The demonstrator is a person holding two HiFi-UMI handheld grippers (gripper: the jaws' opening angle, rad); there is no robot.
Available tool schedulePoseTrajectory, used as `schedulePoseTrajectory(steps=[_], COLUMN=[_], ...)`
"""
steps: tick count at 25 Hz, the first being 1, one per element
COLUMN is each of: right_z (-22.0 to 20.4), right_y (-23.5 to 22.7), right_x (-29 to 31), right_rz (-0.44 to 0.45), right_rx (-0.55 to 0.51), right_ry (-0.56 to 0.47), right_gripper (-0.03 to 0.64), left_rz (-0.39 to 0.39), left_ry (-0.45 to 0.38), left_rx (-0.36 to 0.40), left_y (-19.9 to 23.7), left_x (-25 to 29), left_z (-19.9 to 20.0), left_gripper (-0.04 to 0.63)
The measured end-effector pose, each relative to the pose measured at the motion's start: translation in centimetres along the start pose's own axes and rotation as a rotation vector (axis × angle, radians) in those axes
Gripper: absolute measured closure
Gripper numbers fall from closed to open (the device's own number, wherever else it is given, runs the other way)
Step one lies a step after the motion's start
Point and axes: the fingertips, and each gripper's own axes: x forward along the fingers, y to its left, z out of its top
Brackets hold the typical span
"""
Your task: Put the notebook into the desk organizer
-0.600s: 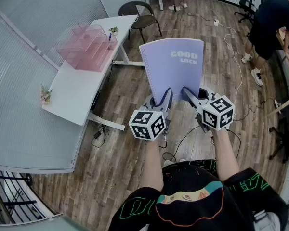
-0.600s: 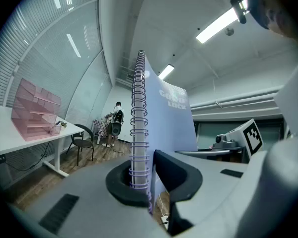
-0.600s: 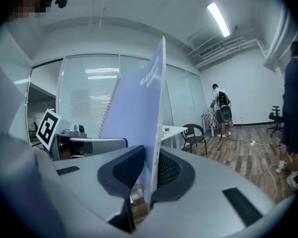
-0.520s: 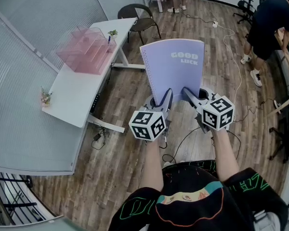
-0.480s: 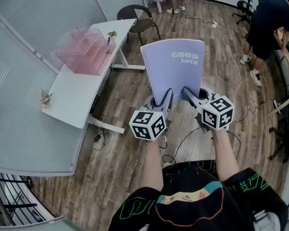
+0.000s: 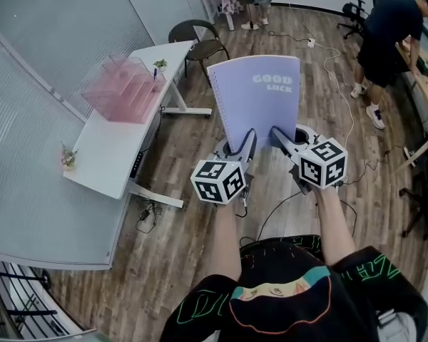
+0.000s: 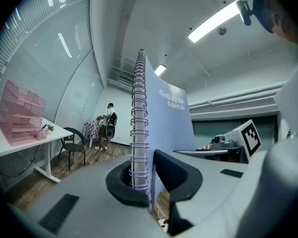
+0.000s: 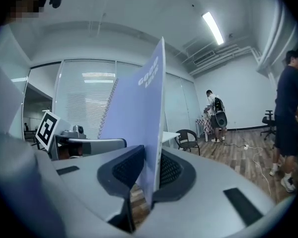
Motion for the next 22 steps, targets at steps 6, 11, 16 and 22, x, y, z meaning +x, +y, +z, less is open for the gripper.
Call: schedulePoseTrajectory(steps=[6,11,16,22], right_z=[-0.5,-0.1,-0.1,-1.1], right_y=[0.6,1.6,2.0,0.0], right_x=[-0.7,-0.3,1.0,3.5], right_rz=[0.043,0.083,0.122,0.106], right_rx=[0.008,0.002,0.017,0.032], right_ry=[-0.009,-0.016,-0.025,-0.002], right_gripper=[0.563,0.563,0.561,0.561], left_rz=[0.022,0.046,0.055,0.039], left_ry=[-0.013,-0.023,-0.037,-0.015], left_rx=[0.010,0.016,0.032,0.002], left_y=[-0.8,-0.6,0.3,3.0], left_x=[-1.0,-2.1,-2.6,-0.3], left_z=[-0.5,0.0,0.3,-0.6], left_gripper=[0.552,0.552,0.554,0.554])
